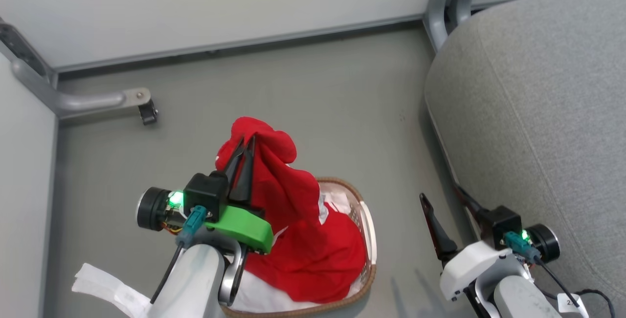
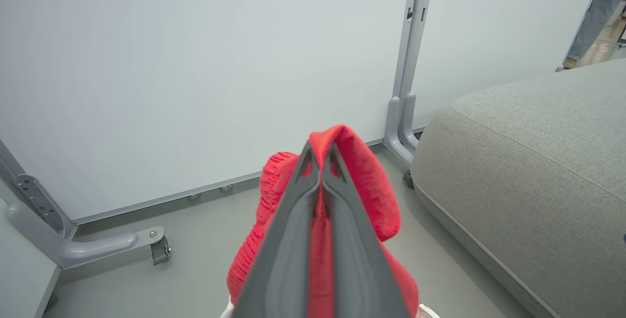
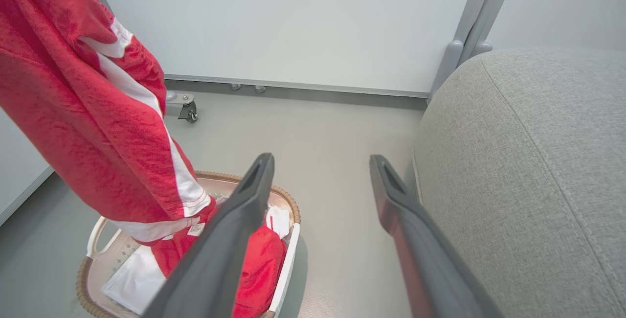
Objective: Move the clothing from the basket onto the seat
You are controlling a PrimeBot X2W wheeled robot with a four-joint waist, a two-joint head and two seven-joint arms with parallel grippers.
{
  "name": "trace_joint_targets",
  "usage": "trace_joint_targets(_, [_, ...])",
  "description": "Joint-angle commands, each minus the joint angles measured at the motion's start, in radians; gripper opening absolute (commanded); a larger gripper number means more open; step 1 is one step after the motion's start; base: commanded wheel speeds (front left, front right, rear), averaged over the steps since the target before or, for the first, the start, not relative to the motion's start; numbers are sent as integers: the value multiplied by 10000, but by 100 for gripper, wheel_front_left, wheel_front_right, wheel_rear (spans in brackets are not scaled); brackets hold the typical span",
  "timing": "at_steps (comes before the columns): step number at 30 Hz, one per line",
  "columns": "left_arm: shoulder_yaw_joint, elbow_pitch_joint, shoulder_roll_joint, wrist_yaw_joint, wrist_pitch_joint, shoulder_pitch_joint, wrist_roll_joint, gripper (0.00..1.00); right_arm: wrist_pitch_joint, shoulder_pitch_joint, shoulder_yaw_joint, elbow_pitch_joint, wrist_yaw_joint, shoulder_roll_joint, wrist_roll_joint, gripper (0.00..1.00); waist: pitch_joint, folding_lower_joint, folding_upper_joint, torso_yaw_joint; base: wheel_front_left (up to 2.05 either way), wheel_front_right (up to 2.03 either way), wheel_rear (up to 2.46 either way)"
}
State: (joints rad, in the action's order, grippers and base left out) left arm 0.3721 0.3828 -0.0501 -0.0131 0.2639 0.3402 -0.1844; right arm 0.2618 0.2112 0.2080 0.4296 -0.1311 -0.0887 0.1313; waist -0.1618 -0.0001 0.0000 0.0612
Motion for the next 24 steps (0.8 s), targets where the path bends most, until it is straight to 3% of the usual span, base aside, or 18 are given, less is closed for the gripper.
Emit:
trace_joint_targets(1, [79, -212, -23, -6, 9, -171, -121, 0, 47, -253, 46, 41, 7, -56, 28, 100, 830, 1, 0, -173, 0, 0, 0])
trace_joint_targets(14, [768, -1655, -23, 124, 5, 391, -636, 0, 47, -492, 724, -462, 5, -16, 140, 100, 1410, 1, 0, -361, 0, 0, 0])
trace_joint_targets(24, [1385, -1871, -21, 383, 6, 390, -903, 0, 46, 1040, 3043, -2326, 7, -557, -9, 100, 1336, 1, 0, -522, 0, 0, 0])
